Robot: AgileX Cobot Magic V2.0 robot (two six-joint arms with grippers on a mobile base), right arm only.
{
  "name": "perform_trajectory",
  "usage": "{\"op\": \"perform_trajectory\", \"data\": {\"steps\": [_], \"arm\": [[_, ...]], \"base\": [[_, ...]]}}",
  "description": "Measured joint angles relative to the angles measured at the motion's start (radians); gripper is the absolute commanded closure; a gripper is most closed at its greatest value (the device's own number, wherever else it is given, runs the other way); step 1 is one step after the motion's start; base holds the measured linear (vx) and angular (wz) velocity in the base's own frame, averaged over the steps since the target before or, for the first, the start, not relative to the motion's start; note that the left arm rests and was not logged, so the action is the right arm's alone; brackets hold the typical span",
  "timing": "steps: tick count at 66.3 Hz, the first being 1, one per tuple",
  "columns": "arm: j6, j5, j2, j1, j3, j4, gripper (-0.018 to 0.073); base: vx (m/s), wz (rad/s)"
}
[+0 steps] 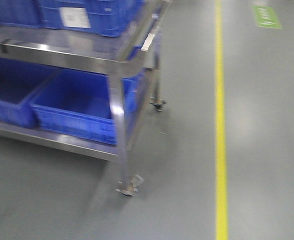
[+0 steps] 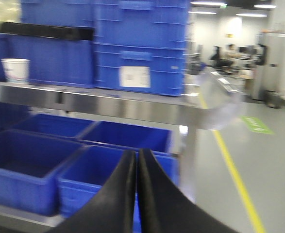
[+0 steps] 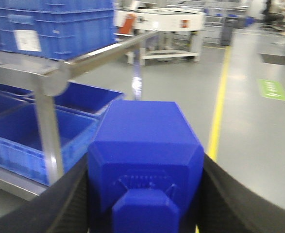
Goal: Pour parts from conveyor to right shelf
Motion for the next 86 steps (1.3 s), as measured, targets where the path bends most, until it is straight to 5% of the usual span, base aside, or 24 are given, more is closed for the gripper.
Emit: {"op": "perform_trajectory", "data": {"steps": [86], "arm": [[0.0,0.0,0.0,0.0,0.0,0.0,0.0564]], "base": [[0.22,0.89]]}}
